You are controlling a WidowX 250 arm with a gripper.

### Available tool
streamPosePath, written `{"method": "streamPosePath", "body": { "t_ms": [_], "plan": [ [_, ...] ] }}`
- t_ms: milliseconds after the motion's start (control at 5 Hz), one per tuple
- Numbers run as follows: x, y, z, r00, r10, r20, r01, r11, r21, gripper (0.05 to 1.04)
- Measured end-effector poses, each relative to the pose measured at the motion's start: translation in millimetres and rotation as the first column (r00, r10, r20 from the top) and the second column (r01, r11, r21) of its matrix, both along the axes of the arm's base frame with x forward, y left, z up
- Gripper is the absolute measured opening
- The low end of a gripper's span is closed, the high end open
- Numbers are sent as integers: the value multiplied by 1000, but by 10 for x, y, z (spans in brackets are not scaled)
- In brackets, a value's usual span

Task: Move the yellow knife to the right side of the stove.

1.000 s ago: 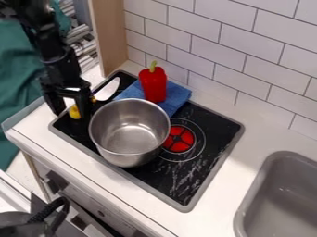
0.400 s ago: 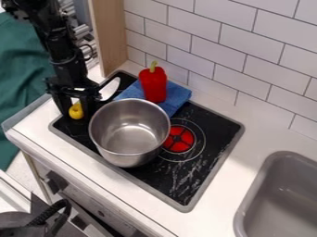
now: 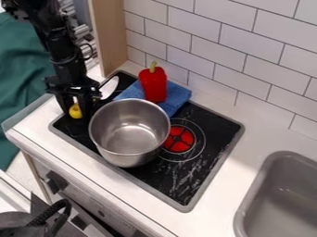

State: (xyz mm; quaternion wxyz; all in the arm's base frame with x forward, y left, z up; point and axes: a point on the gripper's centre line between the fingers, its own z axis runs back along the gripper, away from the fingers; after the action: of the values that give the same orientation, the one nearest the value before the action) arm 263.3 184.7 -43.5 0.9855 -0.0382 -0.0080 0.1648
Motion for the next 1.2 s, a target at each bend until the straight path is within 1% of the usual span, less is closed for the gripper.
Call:
{"method": "streamPosePath", "body": {
  "t_ms": [400, 600, 800, 1000, 1200],
  "plan": [
    [-2, -108, 26, 994, 71, 77, -70, 997, -16, 466],
    [34, -168, 151, 987, 86, 132, -82, 996, -31, 466],
    [89, -175, 337, 977, 89, 194, -87, 996, -18, 466],
    [75, -188, 385, 970, 113, 216, -114, 993, -7, 466],
    [88, -313, 596, 964, 61, 259, -73, 997, 37, 466]
  ]
}}
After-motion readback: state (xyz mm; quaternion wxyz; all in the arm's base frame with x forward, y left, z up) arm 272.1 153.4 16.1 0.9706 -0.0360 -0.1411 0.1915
